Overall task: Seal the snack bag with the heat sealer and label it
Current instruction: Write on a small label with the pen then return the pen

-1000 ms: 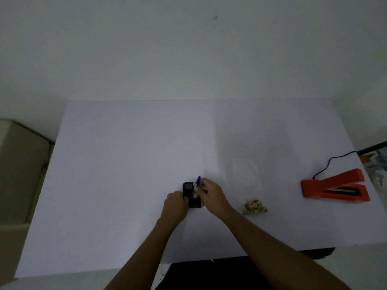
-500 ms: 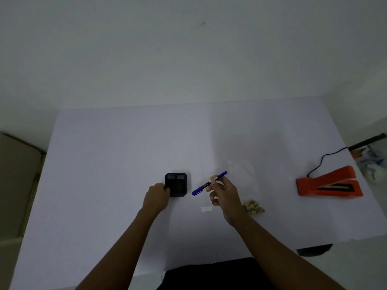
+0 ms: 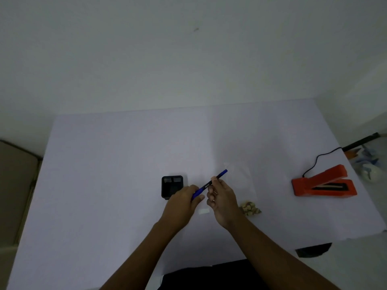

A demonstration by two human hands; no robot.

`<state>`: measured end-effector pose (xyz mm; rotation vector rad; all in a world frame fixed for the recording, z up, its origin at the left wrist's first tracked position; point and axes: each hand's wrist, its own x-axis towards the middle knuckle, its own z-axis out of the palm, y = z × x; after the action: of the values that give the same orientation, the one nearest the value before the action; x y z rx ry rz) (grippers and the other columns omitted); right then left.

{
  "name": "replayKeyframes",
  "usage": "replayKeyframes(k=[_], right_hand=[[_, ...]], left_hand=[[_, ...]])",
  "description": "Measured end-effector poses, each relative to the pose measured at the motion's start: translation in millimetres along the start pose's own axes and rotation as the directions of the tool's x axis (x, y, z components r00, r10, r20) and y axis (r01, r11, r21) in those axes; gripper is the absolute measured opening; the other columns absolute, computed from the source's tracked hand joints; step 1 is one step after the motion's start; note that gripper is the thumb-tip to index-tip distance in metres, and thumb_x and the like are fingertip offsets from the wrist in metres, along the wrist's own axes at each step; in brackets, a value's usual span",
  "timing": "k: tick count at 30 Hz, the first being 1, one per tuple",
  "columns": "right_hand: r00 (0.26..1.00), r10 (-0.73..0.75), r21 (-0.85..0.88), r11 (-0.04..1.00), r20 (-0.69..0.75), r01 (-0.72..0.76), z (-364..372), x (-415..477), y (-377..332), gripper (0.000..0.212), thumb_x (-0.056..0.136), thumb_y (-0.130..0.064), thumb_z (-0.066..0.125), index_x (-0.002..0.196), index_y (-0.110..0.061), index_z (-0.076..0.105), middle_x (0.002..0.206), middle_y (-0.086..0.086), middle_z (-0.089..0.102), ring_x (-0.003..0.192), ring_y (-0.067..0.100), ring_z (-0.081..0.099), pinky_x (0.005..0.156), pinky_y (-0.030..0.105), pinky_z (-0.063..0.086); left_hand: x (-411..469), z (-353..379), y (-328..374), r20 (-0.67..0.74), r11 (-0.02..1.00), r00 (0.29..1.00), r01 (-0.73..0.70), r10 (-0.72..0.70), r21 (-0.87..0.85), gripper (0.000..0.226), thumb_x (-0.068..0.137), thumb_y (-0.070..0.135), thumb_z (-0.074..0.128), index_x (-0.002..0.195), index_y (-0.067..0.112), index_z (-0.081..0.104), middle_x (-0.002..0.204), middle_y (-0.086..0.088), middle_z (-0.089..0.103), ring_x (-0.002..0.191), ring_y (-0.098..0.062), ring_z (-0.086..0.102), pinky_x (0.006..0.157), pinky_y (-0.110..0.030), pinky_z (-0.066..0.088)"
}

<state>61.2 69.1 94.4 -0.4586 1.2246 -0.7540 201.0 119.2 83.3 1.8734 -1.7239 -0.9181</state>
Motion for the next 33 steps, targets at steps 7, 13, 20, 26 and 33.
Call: replayKeyframes(k=[7,13,20,26,33], right_hand=[[1.000,-0.010,-0.079,0.997,0.020,0.011,-5.5,-3.6,1.1,0.028,0.100,-0.033,0.052,0.092,-0.009,0.064,0.061,0.003,0.046,0.046,0.010,0.033,0.041,0.023,0.024],[0.997,-0.014,-0.108,0.994,-0.074,0.006,-4.4,-4.3,2.0,0.027,0.096,-0.032,0.060,0.106,-0.007,0.065,0.080,0.007,0.068,0.072,0.018,0.062,0.070,0.035,0.050],[0.998,-0.045,-0.066,0.997,-0.047,0.042,-10.8,-1.2,-3.0,0.023,0.100,-0.019,0.053,0.116,-0.005,0.061,0.091,0.019,0.067,0.064,0.021,0.061,0.059,0.031,0.049],[0.991,0.091,-0.097,0.992,0.096,-0.082,-10.2,-2.8,-3.1,0.015,0.094,-0.023,0.058,0.092,-0.009,0.064,0.075,0.015,0.061,0.056,0.017,0.048,0.053,0.029,0.032],[0.995,0.078,-0.064,0.995,-0.063,-0.082,-6.4,3.0,0.3,0.057,0.094,-0.051,0.054,0.052,-0.016,0.037,0.053,0.002,0.032,0.041,0.012,0.022,0.044,0.027,0.017]], left_hand=[[4.1,5.0,7.4,-0.012,0.996,0.998,-0.060,0.061,0.069,0.033,0.101,0.039,0.042,0.091,0.014,0.060,0.075,0.001,0.061,0.062,-0.012,0.053,0.054,-0.024,0.036],[2.2,1.1,21.0,0.027,0.996,0.996,-0.086,0.087,-0.021,0.035,0.100,0.043,0.043,0.076,0.020,0.056,0.059,0.012,0.049,0.050,-0.007,0.046,0.051,-0.015,0.031],[1.5,-3.1,21.8,-0.014,0.970,0.998,-0.061,0.060,-0.237,0.021,0.102,0.023,0.043,0.094,0.018,0.062,0.075,0.009,0.058,0.060,-0.007,0.053,0.057,-0.018,0.040],[8.1,-7.4,5.3,-0.008,0.988,1.000,-0.021,0.020,-0.155,0.031,0.100,0.024,0.048,0.131,0.021,0.052,0.109,0.005,0.056,0.082,-0.001,0.052,0.075,-0.004,0.039],[3.7,1.2,8.2,0.192,0.993,0.981,0.009,0.014,-0.119,0.045,0.103,0.035,0.032,0.071,0.016,0.056,0.066,0.002,0.056,0.061,-0.016,0.054,0.060,-0.020,0.037]])
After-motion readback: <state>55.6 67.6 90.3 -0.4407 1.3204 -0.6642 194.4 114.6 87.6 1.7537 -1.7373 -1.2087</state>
